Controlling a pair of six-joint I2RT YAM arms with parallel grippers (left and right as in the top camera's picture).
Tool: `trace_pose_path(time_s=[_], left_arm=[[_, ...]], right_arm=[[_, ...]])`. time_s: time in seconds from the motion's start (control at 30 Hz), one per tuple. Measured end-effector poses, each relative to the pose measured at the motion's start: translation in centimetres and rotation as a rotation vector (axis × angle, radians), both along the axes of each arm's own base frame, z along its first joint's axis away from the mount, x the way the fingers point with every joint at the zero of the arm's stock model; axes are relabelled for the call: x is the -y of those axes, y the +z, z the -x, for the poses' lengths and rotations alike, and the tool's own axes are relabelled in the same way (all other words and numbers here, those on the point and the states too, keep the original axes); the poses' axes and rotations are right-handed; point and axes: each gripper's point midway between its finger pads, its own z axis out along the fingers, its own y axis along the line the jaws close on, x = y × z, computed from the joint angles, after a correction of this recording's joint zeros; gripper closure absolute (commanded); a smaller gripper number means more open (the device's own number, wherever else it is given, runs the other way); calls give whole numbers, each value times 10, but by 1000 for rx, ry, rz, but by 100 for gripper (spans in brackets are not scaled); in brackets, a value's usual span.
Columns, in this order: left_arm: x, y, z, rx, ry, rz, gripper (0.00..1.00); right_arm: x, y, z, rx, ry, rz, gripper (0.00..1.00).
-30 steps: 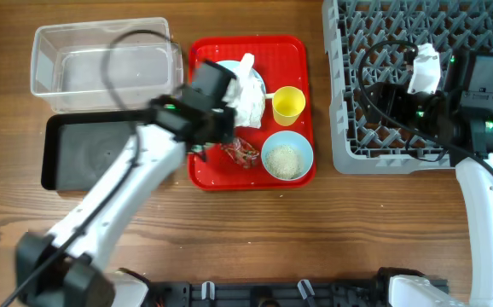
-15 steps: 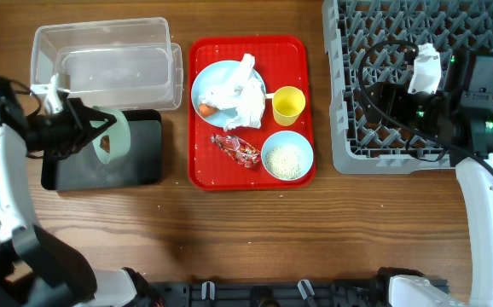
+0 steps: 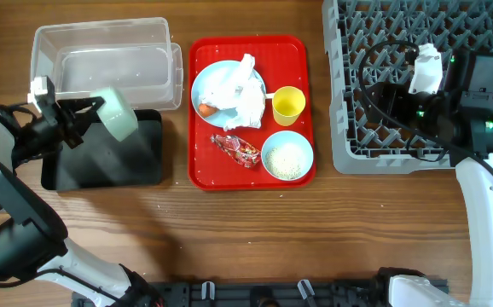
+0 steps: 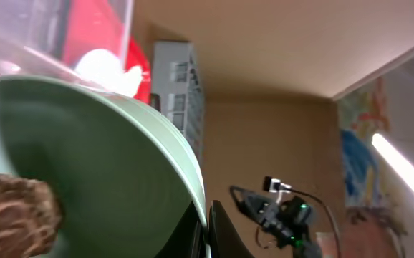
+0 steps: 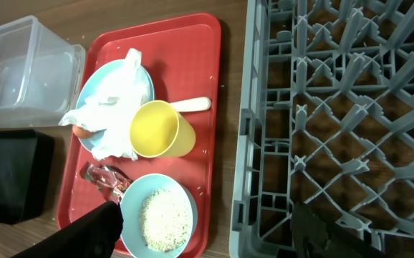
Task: Sort waste into correct bins and load items into the dishwasher rack
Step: 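Tip the green bowl over the black tray to dump food, then return the green bowl to the red tray and grasp the blue rice bowl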
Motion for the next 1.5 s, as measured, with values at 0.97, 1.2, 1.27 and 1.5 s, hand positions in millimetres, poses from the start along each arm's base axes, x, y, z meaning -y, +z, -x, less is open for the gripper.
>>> trace_pose_path(time_s=[0.97,1.2,1.27,1.5], left_arm=[[227,-27,52,3,-649,-1098,96],[248,-102,59,-169,-682,-1428,96],[250,-124,61,-232,-698,-1462,66],[246,-133,60,-276,-673,-1479,50]], right_arm=[[3,-2,-1,-6,-10,12,18],[3,-3,-1,-6,-10,12,18],[2,-3,0,-12,-10,11,18],[2,-4,0,-14,-10,11,18]])
